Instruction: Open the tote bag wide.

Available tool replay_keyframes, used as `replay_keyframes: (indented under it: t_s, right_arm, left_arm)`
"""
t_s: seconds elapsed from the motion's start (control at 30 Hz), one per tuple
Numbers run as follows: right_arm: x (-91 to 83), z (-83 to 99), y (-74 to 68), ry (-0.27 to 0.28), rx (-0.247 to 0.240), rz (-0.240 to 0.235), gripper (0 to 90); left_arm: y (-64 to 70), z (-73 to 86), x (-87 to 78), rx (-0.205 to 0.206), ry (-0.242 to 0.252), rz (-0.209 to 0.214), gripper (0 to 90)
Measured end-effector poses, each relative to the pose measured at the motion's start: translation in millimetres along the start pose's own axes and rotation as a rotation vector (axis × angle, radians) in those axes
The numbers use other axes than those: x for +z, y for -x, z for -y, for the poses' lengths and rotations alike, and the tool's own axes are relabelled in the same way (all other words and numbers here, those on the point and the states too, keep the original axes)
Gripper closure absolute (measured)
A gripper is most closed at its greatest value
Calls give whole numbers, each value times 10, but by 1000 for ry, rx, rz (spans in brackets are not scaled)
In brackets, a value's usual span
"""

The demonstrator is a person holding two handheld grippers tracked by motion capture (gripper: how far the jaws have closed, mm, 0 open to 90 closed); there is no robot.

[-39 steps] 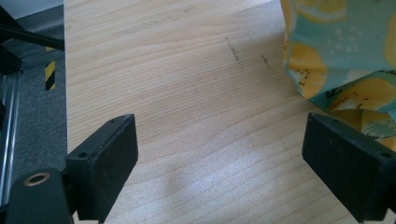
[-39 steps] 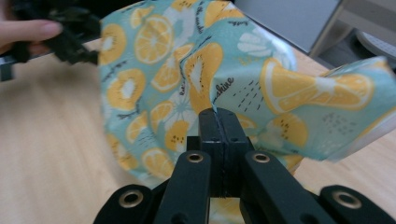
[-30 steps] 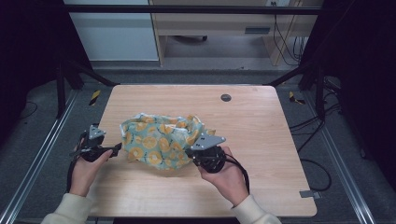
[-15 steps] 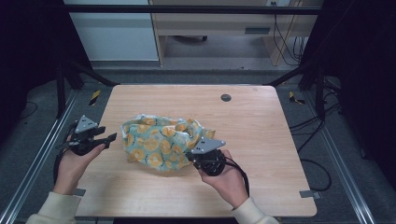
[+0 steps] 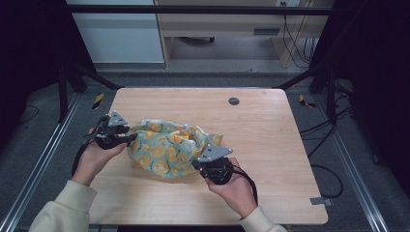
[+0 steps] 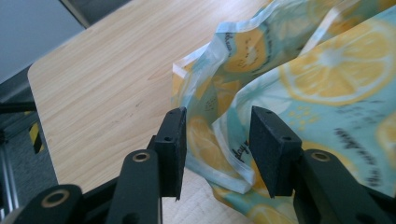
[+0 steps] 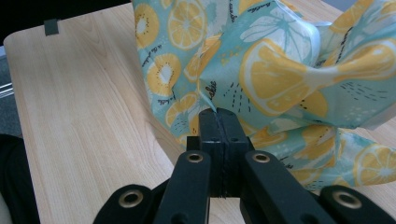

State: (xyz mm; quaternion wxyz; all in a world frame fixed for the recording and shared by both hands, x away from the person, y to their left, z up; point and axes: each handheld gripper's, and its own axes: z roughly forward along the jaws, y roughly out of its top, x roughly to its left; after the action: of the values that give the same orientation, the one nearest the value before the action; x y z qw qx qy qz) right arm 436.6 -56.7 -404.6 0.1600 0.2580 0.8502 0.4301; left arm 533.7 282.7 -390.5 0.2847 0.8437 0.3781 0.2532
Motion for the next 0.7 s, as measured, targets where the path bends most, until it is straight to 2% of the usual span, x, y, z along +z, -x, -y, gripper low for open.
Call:
replay_keyframes:
  t_s: [0.07,0.17,0.33,0.37,0.43,0.57,0.7]
  right_arm:
    - [-8,6,4,1,-1,-1,900]
    - [-14,24,8,0,4,0,900]
    - [-33,45,26,3,9,4,900]
    - [-33,45,26,3,9,4,900]
    - [-56,49,33,7,11,9,900]
    - [-122,94,40,18,17,38,900]
    - [-184,210,29,22,36,51,900]
  left_arm:
    - [-21,-5,70,-19,-9,15,578]
    - [-7,-8,116,-19,-17,56,669]
    - [21,0,135,-6,-30,69,885]
    - [21,2,123,-7,-28,74,885]
    - [28,11,77,-12,-14,76,900]
    - [73,61,-129,-35,60,95,900]
    - [207,173,-354,-22,120,135,900]
